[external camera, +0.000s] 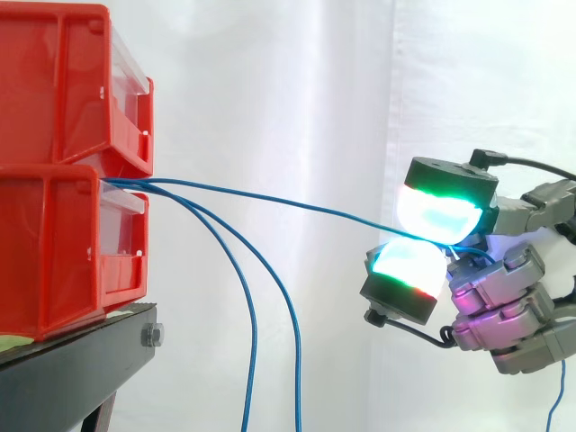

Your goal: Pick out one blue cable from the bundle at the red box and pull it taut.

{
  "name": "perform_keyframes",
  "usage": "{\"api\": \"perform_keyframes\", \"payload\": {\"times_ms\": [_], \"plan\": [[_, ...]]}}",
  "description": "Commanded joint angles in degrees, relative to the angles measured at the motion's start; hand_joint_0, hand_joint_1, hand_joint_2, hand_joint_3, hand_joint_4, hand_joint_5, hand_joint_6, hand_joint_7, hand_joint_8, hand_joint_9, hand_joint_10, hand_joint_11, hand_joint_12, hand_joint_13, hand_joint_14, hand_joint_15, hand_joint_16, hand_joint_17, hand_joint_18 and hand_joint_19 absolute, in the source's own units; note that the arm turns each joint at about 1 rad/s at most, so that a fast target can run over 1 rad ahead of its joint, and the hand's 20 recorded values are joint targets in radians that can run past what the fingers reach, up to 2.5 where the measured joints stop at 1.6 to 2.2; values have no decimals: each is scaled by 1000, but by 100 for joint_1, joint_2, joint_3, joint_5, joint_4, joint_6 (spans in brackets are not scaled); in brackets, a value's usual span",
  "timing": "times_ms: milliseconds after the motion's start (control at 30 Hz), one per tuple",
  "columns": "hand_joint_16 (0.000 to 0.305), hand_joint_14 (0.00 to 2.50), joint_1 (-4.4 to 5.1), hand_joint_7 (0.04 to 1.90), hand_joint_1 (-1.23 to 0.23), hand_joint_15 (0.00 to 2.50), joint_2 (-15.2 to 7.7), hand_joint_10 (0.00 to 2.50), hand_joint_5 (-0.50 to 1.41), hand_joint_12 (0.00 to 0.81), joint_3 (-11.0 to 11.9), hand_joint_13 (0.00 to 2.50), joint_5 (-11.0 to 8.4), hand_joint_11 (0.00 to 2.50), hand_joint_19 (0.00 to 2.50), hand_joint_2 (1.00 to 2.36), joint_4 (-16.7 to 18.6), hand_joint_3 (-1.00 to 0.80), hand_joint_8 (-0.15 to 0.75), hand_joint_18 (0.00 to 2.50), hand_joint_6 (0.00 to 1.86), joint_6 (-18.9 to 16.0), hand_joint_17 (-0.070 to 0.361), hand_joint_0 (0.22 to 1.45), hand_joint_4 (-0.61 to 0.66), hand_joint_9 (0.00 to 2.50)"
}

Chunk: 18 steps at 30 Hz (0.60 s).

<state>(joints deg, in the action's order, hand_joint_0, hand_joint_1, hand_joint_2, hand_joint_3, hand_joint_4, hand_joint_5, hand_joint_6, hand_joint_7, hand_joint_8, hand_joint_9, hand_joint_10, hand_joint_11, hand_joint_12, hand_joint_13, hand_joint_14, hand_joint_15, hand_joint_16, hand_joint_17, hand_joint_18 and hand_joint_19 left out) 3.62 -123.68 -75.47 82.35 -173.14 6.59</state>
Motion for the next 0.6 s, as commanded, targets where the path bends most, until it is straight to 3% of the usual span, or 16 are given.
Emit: {"api": "perform_keyframes", "payload": {"times_ms": [0, 567], "plan": [[41, 2500, -2, 1101, -716, 1508, 2, 2500, -205, 366, -2, 828, 0, 1574, 2192, 1016, 0, -302, 298, 1397, 949, 0, 93, 762, -140, 1174], [41, 2500, -2, 1111, -716, 1489, 2, 2500, -204, 363, -2, 839, 0, 1592, 2221, 1017, 0, -300, 297, 1410, 947, 0, 93, 759, -134, 1183]]}}
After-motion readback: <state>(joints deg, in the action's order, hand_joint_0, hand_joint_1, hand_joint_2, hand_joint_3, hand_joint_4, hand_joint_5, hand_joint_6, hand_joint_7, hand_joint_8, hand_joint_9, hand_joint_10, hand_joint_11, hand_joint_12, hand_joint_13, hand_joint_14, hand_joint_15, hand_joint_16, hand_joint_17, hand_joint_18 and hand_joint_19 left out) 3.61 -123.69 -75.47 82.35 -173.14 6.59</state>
